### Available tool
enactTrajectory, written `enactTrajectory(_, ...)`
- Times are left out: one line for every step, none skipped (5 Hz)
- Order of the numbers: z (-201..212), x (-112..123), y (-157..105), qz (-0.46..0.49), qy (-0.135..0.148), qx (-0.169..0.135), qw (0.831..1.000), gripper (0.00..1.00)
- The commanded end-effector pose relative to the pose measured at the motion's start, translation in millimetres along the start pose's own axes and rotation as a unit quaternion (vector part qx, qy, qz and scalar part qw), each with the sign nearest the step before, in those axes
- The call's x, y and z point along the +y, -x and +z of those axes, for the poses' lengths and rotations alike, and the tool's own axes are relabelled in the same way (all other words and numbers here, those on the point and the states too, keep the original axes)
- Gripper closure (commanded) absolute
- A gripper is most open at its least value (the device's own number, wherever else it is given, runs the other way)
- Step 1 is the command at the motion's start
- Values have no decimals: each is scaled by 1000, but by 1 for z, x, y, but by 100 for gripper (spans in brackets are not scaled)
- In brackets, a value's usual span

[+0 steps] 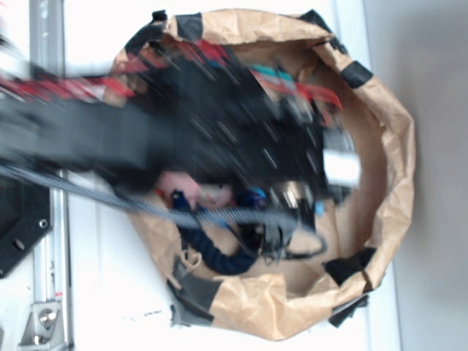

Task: Grab the blue sponge.

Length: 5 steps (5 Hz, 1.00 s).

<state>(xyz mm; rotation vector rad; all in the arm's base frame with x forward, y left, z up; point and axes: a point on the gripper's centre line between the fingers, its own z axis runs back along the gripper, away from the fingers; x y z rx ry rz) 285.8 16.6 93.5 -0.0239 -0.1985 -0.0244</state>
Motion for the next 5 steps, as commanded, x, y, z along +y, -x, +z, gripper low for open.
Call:
enactTrajectory(69, 7, -5, 105, 26, 18, 994, 100)
enactTrajectory(70, 2, -3, 167, -19, 49, 985, 100)
enactTrajectory(75, 5, 6, 177, -22, 64, 982, 100)
enactTrajectory(72, 0, 13, 177, -27, 56, 982, 100)
enactTrajectory(67, -3, 13, 169, -28, 55, 984, 100)
